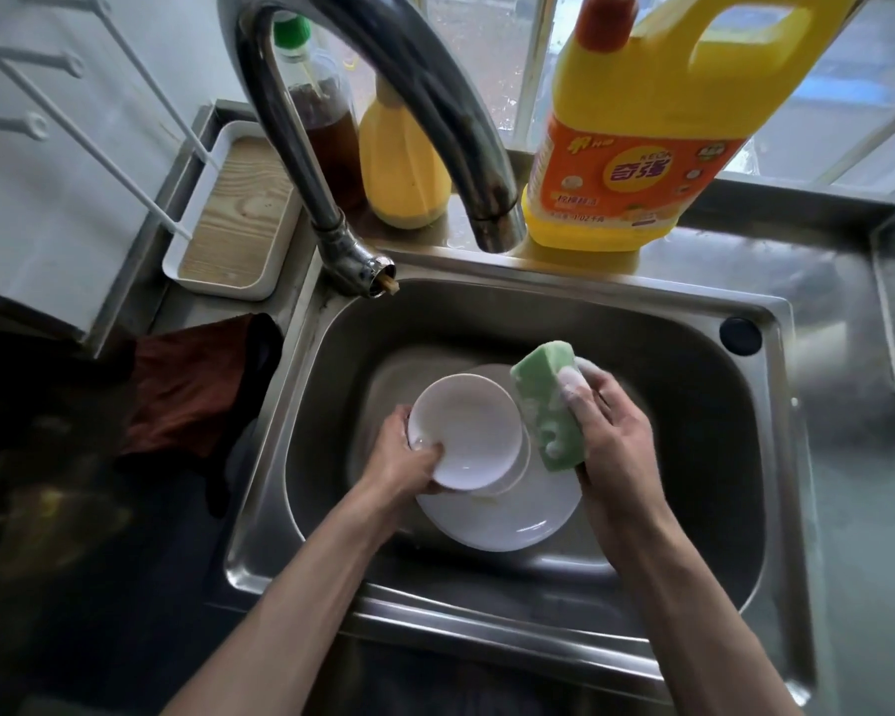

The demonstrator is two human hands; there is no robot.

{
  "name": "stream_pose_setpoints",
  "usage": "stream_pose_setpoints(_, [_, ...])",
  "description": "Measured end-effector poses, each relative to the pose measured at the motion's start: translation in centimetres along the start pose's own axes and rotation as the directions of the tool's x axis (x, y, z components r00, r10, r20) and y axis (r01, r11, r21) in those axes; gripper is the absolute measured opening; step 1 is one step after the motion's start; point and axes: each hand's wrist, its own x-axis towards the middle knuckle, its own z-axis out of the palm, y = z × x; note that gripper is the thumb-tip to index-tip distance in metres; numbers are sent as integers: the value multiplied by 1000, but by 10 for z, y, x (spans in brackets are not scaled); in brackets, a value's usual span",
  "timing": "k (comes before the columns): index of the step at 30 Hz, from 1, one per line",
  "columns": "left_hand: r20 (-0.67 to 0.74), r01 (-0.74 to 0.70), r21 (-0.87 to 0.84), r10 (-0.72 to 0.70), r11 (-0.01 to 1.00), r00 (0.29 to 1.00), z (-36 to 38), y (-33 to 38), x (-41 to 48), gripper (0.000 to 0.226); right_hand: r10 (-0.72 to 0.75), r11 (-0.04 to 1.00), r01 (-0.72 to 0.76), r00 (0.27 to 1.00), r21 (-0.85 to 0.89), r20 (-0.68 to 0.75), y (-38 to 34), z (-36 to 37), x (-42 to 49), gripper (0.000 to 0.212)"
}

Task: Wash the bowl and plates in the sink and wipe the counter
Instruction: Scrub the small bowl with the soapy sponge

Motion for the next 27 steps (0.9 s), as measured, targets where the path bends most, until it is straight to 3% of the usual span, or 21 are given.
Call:
stream_pose_setpoints(2, [61, -24, -69, 28, 997, 998, 1, 3, -4, 41, -234, 940, 252, 967, -231, 100, 1, 3, -6, 22])
stream_pose_setpoints(5, [178, -49, -149, 76, 988, 981, 4, 12, -12, 37, -422, 660, 555, 831, -505, 361, 12, 12, -6, 33])
stream_pose_setpoints(8, [208, -87, -168, 122, 982, 971, 6, 15, -13, 31, -454, 338, 670, 731, -661, 509, 28, 21, -2, 36])
stream_pose_setpoints(11, [149, -115, -198, 146, 973, 978, 5, 16, -15, 42, -524, 215, 683, 684, -699, 507, 33, 30, -1, 34])
stream_pose_setpoints(14, [143, -142, -202, 173, 969, 975, 3, 16, -15, 71, -577, 205, 663, 676, -720, 458, 34, 36, -1, 32])
stream_pose_setpoints(18, [134, -272, -177, 297, 946, 946, 6, 21, -16, 47, -567, 190, 608, 709, -771, 419, 38, 40, 0, 25])
stream_pose_setpoints(23, [162, -390, -75, 397, 918, 903, 11, 24, -8, 31, -437, 565, 517, 849, -643, 298, 41, 42, 2, 16])
stream_pose_setpoints(25, [149, -428, 2, 423, 904, 894, 5, 25, -5, 34, -287, 666, 479, 872, -572, 396, 39, 37, 4, 21])
stream_pose_setpoints(27, [174, -418, 71, 401, 906, 899, -1, 26, -4, 35, -157, 668, 478, 839, -570, 520, 32, 27, 9, 22])
